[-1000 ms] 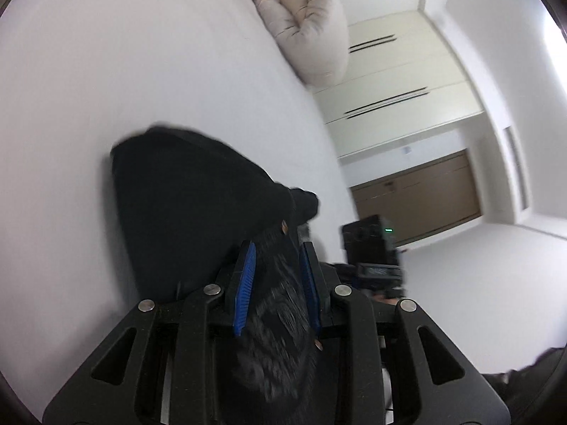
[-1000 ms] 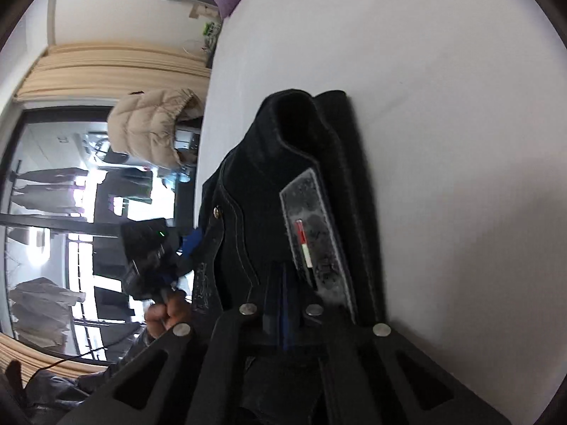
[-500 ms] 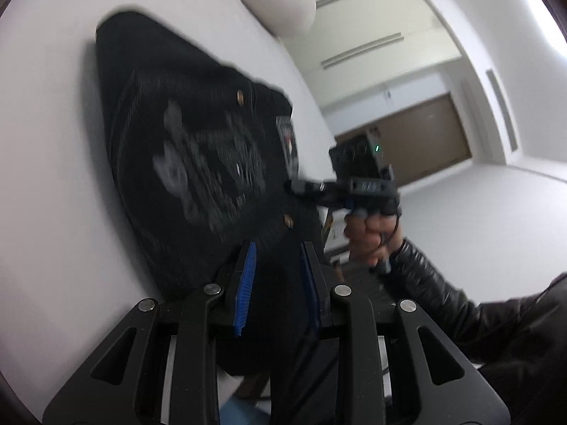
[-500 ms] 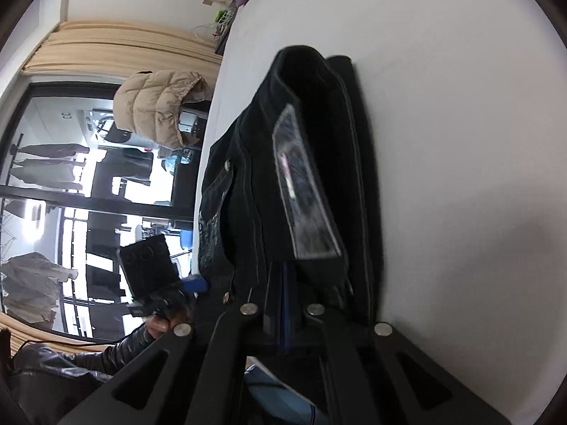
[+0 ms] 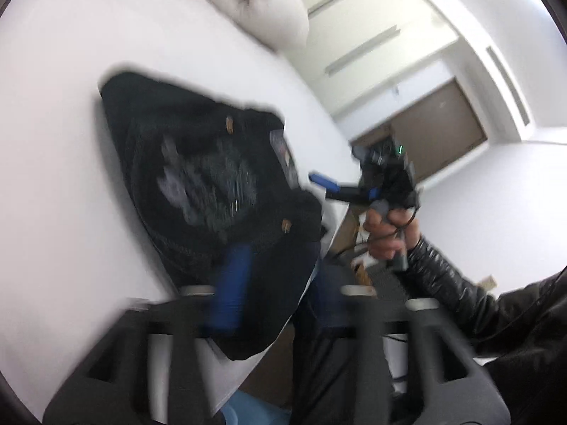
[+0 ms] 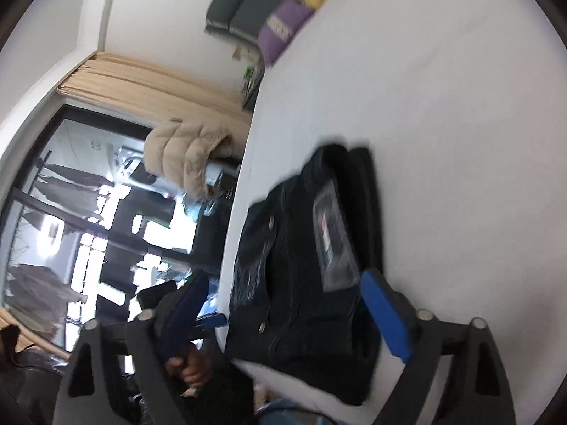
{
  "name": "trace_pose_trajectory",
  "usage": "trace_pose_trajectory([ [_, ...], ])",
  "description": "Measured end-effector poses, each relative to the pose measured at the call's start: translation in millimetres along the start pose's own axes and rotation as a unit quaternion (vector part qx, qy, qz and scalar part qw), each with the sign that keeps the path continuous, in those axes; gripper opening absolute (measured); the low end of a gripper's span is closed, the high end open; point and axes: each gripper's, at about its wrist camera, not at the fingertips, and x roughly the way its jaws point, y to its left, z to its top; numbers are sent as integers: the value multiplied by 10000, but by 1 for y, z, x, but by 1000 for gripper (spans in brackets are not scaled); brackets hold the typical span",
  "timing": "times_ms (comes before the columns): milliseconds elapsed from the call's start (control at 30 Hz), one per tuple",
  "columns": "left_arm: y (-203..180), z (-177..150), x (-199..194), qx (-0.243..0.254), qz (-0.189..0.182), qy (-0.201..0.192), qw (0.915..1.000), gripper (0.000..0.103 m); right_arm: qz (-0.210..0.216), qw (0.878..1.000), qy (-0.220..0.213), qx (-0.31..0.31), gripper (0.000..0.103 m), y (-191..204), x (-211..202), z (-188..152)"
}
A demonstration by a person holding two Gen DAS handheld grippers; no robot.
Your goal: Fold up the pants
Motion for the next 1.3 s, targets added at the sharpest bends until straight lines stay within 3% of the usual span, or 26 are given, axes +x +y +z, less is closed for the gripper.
trace_pose_trajectory([
  [33, 3, 2, -8, -47, 50, -166, 9998, 101, -46, 9999, 89, 8, 89, -1, 1, 4],
  [100, 19, 8, -15, -262, 112, -396, 9988, 101, -311, 9988, 357, 144, 79, -10, 11, 12],
  [233, 59, 16, 5, -881, 268, -140, 9957, 101, -598, 9944, 794, 349, 62, -30, 37, 19],
  [500, 78, 37, 28, -1088, 257, 184, 9936, 99, -550, 9911, 1132, 440, 56, -35, 64, 37],
  [600, 80, 47, 40, -1204, 164, 430, 9917, 84, -551, 9899, 1239, 418, 46, -34, 77, 35],
  [667, 80, 51, 44, -1178, 318, 608, 9907, 62, -597, 9893, 1280, 359, 35, -33, 82, 35],
  [767, 88, 55, 43, -1260, 408, 696, 9887, 36, -623, 9905, 1210, 210, 29, -28, 80, 33],
  [867, 96, 57, 37, -1455, 134, 576, 9876, 30, -637, 9914, 1137, 66, 25, -20, 76, 33],
  [1033, 88, 72, 25, -1383, 8, 409, 9896, 29, -615, 9923, 1053, -213, 22, 9, 79, 44],
  [1133, 90, 99, 2, -1216, 151, 204, 9923, 29, -466, 9934, 990, -355, 22, 31, 92, 60],
  [1300, 114, 162, -43, -842, 691, -64, 9940, 29, -295, 9952, 821, -454, 22, 65, 138, 104],
])
